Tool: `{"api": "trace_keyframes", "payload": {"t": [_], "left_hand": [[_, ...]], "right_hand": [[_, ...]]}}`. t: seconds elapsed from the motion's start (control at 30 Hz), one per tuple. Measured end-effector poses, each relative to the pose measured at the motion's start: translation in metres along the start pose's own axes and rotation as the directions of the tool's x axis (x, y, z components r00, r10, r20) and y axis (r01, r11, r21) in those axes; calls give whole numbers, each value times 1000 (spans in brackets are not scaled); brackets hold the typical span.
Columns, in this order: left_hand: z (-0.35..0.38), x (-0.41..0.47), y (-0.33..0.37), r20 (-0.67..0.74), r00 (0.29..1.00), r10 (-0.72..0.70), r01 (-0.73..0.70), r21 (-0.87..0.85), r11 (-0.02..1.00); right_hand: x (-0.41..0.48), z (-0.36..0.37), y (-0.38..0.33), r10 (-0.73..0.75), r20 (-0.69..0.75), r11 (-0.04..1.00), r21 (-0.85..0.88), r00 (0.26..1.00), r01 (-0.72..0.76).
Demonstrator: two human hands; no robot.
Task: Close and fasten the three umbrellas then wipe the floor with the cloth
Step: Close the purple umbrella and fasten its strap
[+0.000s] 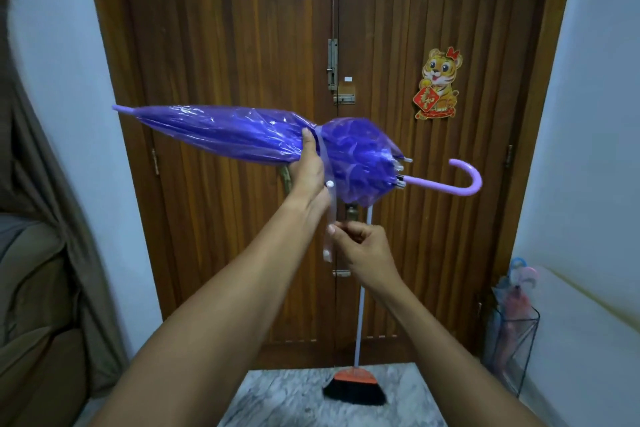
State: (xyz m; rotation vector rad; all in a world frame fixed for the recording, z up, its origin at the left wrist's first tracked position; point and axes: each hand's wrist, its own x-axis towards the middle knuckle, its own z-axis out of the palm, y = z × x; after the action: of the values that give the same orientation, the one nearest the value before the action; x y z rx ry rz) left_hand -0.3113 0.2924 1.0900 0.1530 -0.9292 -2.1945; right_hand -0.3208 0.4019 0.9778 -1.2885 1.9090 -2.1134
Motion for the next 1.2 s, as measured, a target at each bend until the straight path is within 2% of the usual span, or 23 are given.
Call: {"api": "trace_keyframes", "payload": {"t": [0.1, 0.23, 0.27, 0.33, 0.4, 0.47, 0.5, 0.57, 0.67, 0.77, 0.9, 1.0, 1.13, 1.2], "left_hand": [[6, -6, -5, 23, 999, -37, 37, 16, 999], [8, -8, -3, 44, 977, -208, 201, 138, 970], [7, -12, 0, 54, 964, -262, 248, 188, 950], [2, -14, 4, 110, 940, -323, 278, 304, 911], [-5, -16, 4, 159, 927, -341, 244, 434, 867], [-7, -27, 3, 249, 876, -412, 276, 440, 854], [-9, -33, 1, 249, 866, -433, 286, 462, 839], [-21, -27, -7, 206, 884, -420, 267, 514, 815], [-28, -27, -8, 195, 896, -399, 268, 477, 837], [-29, -26, -10, 229, 923, -308, 153, 516, 843], [-28, -25, -9, 285, 931, -229, 25, 575, 818], [-29, -26, -7, 313, 930, -194, -37, 604, 796], [-35, -18, -3, 296, 951, -90, -145, 683, 716], [-39, -14, -3, 257, 966, -5, -188, 720, 668]], "right_hand": [[12, -5, 8, 127, -167, 991, -24, 978, -132], [27, -26, 6, 269, -228, 963, 83, 936, -256], [28, -32, 0, 295, -213, 950, 171, 932, -261], [31, -49, -8, 206, -149, 946, 284, 967, -157], [36, -62, -20, 151, -103, 951, 286, 983, -116], [46, -74, -22, 170, -105, 963, 229, 980, -143], [50, -81, -24, 202, -84, 955, 236, 976, -177], [53, -91, -29, 262, -61, 921, 312, 963, -231], [52, -96, -35, 208, -108, 943, 288, 972, -170], [55, -93, -40, 189, -187, 947, 294, 964, -129], [56, -90, -46, 255, -176, 886, 436, 951, -157], [56, -88, -48, 248, -222, 883, 451, 943, -126], [53, -85, -53, 201, -397, 892, 452, 896, 1], [47, -77, -52, 167, -406, 915, 404, 899, 12]]}}
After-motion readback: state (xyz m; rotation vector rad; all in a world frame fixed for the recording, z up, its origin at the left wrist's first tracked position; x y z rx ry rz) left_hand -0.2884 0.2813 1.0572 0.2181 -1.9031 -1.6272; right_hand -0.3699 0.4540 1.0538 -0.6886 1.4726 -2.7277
